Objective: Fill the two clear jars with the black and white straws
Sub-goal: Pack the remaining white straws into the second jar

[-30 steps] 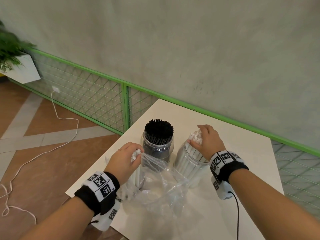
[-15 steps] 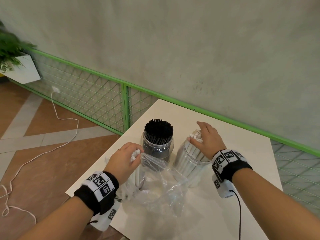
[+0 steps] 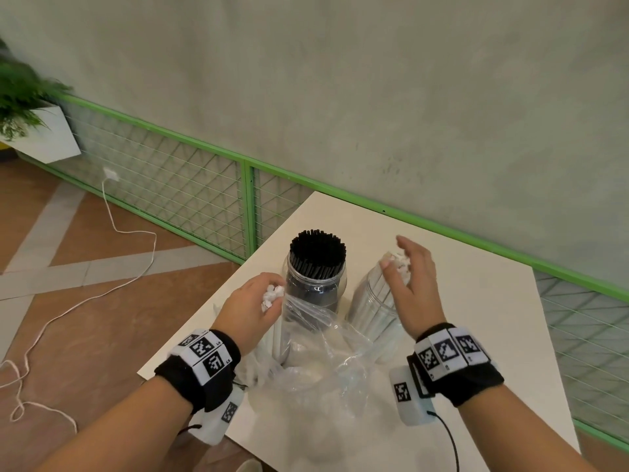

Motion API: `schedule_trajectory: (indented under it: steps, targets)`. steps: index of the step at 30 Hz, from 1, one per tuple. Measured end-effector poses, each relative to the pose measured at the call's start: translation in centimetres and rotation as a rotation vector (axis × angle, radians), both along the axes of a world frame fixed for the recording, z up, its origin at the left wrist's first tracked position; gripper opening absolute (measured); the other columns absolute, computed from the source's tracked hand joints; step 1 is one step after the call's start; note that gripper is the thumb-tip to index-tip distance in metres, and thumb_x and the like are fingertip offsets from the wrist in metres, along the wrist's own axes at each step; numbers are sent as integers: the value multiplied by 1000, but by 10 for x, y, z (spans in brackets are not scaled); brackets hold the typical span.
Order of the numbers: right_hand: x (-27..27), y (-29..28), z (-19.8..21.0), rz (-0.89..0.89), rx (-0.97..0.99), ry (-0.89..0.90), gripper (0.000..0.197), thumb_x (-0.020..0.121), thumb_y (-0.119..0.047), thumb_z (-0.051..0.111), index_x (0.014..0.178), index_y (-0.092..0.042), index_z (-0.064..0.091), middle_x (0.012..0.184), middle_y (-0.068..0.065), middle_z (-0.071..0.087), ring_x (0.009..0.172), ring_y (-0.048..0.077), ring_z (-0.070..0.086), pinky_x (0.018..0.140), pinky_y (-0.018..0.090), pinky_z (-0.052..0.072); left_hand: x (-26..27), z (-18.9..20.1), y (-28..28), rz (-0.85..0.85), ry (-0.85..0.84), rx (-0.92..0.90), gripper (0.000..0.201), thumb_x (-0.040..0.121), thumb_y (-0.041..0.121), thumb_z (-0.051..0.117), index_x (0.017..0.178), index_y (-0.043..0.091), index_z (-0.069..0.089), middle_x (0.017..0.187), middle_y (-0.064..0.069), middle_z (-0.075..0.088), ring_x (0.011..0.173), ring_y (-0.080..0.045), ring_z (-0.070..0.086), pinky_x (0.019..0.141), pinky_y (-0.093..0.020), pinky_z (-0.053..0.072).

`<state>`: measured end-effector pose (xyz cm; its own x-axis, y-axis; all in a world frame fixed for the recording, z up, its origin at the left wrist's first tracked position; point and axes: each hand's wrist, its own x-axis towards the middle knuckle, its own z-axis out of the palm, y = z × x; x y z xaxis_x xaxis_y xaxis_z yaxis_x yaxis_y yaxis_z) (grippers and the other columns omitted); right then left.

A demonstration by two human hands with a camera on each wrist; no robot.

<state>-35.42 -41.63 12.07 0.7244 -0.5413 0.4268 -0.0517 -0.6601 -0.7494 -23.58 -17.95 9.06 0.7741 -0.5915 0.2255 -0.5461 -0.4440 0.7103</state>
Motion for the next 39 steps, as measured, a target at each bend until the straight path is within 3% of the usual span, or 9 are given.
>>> schedule_trajectory:
  steps: [3, 8, 12, 16, 21, 25, 30, 35, 39]
  targets:
    - [4, 39, -6, 159, 34, 112, 47, 91, -37, 55, 135, -23, 44, 128, -7, 46, 118, 7, 45, 101, 26, 39, 0, 1, 0, 19, 48, -7, 24, 89, 20, 58, 112, 26, 52, 100, 7, 60, 87, -11, 56, 75, -24, 42]
    - [20, 91, -36, 421, 219, 277, 63, 83, -20, 70, 138, -23, 39, 127, -6, 49, 115, 5, 49, 97, 22, 45, 5, -2, 1, -17, 21, 2, 19, 87, 29, 60, 105, 26, 56, 100, 6, 62, 88, -9, 56, 78, -26, 44]
    - [36, 107, -55, 475, 360, 331, 75, 78, -20, 75, 141, -25, 35, 132, -7, 52, 121, 8, 50, 104, 30, 43, 11, -3, 7, -70, 10, -58, 42, 76, 54, 56, 109, 29, 62, 107, 8, 49, 99, 9, 45, 83, -1, 30]
    - [45, 113, -59, 469, 324, 328, 68, 73, -25, 78, 129, -35, 42, 123, -10, 59, 114, 6, 54, 99, 30, 45, 9, -5, 16, -34, 131, -93, 67, 71, 38, 78, 127, 39, 43, 108, 13, 48, 101, 3, 47, 80, -7, 36]
    - [58, 116, -61, 469, 245, 373, 55, 63, -40, 76, 114, -40, 55, 108, -11, 67, 104, 13, 60, 91, 40, 51, 6, -8, 20, -42, 244, -151, 72, 70, 20, 80, 128, 38, 41, 115, 13, 52, 102, -5, 55, 89, -25, 47]
    - [70, 114, -64, 445, 209, 411, 61, 59, -47, 73, 116, -37, 55, 105, -10, 67, 105, 19, 58, 91, 43, 50, 6, -4, 21, -61, 249, -118, 70, 69, 17, 80, 128, 32, 47, 122, 13, 53, 111, -1, 51, 91, -12, 39]
    - [73, 112, -65, 436, 273, 376, 47, 63, -39, 74, 108, -31, 64, 99, -5, 71, 98, 12, 65, 89, 42, 53, 4, -3, 25, -36, 231, -107, 63, 79, 11, 71, 130, 37, 44, 105, 24, 56, 96, 11, 53, 78, 2, 35]
    - [75, 118, -61, 441, 262, 369, 34, 69, -39, 69, 100, -27, 65, 93, -3, 70, 92, 16, 65, 85, 42, 53, 2, -4, 22, 18, 181, -171, 53, 79, 5, 67, 111, 45, 54, 102, 17, 63, 94, 9, 56, 75, 0, 38]
    - [68, 113, -53, 444, 383, 323, 33, 69, -31, 67, 96, -13, 69, 89, 9, 72, 81, 12, 64, 77, 37, 53, 1, -3, 18, 18, 128, -172, 48, 79, 6, 68, 104, 46, 56, 101, 18, 64, 94, 3, 58, 78, -4, 40]
